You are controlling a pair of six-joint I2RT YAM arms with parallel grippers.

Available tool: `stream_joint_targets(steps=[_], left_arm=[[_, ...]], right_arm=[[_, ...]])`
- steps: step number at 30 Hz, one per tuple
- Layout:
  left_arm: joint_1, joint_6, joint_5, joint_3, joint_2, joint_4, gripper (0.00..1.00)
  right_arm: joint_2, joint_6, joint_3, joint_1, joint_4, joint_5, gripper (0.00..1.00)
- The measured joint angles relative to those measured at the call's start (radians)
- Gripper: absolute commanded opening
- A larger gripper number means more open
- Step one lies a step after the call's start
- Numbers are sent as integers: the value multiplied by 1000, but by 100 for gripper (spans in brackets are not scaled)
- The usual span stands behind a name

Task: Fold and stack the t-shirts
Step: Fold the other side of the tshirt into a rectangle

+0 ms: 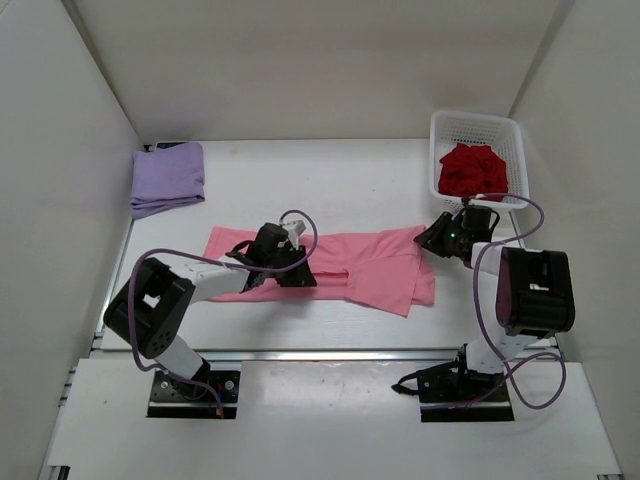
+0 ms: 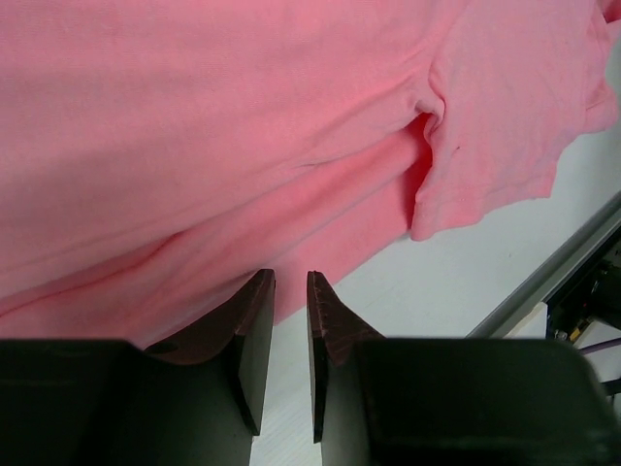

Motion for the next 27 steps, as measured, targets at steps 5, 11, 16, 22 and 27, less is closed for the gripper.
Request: stream_joint_targets(steps=[5, 11, 16, 22, 27], left_arm=[[-2, -5, -5, -21, 5, 17, 29], [21, -42, -5, -84, 4, 60, 28], [36, -64, -5, -107, -7, 85, 27], [56, -84, 6, -133, -18, 110, 28], [56, -88, 12, -137, -21, 119, 28]], right_arm=[[23, 15, 13, 15, 7, -7, 0], [24, 15, 68, 13, -23, 24, 0], [67, -7, 193, 8, -74, 42, 0], [140, -39, 286, 8, -118, 64, 27], [120, -37, 227, 6, -131, 60, 37]])
